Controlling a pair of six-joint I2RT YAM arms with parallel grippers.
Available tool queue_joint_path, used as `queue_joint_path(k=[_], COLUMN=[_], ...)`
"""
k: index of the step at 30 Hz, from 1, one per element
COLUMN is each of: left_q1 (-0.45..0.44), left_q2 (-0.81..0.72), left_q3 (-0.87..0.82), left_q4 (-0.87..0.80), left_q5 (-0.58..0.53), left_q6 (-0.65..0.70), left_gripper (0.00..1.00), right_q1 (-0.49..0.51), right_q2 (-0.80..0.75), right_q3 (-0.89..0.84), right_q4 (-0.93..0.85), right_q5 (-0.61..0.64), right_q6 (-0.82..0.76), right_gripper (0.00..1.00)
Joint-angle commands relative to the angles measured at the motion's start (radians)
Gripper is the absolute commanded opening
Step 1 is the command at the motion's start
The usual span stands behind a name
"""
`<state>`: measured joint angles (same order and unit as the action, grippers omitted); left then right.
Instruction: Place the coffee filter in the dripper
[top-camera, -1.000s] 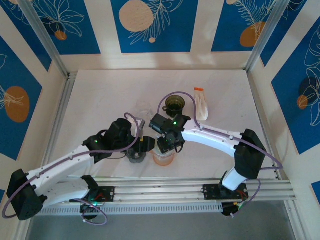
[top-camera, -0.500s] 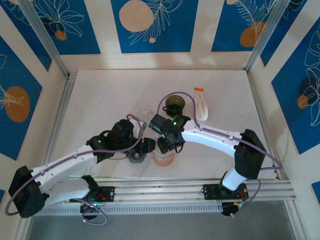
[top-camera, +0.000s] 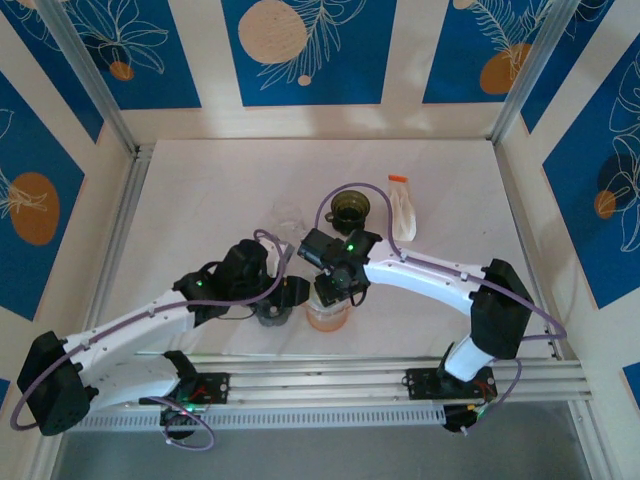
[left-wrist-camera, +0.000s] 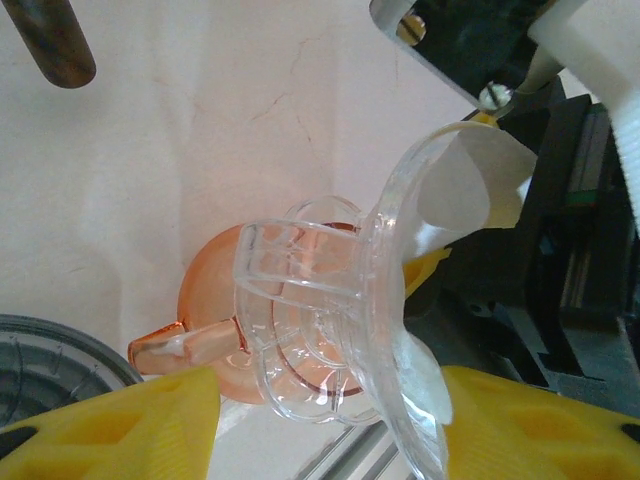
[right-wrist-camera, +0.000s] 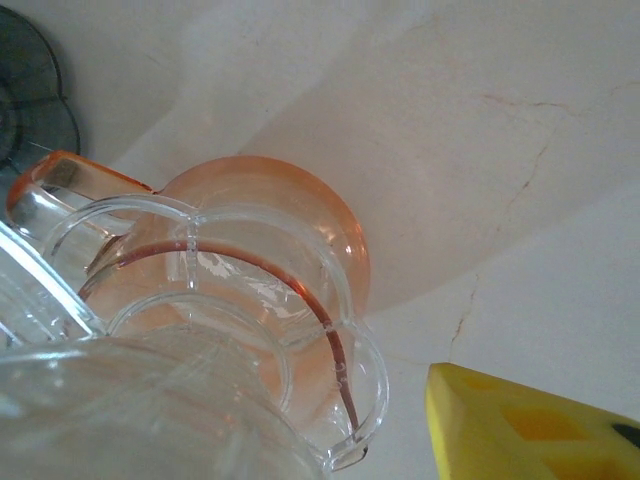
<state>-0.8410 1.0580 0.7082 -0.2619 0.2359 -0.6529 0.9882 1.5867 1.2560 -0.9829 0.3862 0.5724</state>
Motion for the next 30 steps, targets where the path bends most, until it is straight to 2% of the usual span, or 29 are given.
queue_joint_path(k=[1, 12, 23, 30], left_q1=[-0.009, -0.009, -0.008, -0.009], left_q2=[0.013, 0.020, 0.001, -0.012], left_q3=[-0.015, -0.014, 0.019, 0.040], left_q4=[0.012, 0.016, 0.012, 0.032], left_q5=[0.017, 0.014, -0.004, 0.006], left_q6=[-0.011, -0.012, -0.017, -0.032], left_gripper=[0.59, 0.60, 0.73, 0.83], right_q1=[0.003, 0.002, 0.001, -0.002], right_q2=[-0.063, -0.233, -0.505, -0.594], right_q3=[-0.002, 0.012, -0.092, -0.140], right_q4=[-0.005, -0.028, 0.037, 0.037], right_q5=[0.042, 0.083, 0.142, 0.149], right_q6=[0.032, 0.077, 0.130, 0.154], right_gripper=[0.58, 0.62, 0.63, 0.63])
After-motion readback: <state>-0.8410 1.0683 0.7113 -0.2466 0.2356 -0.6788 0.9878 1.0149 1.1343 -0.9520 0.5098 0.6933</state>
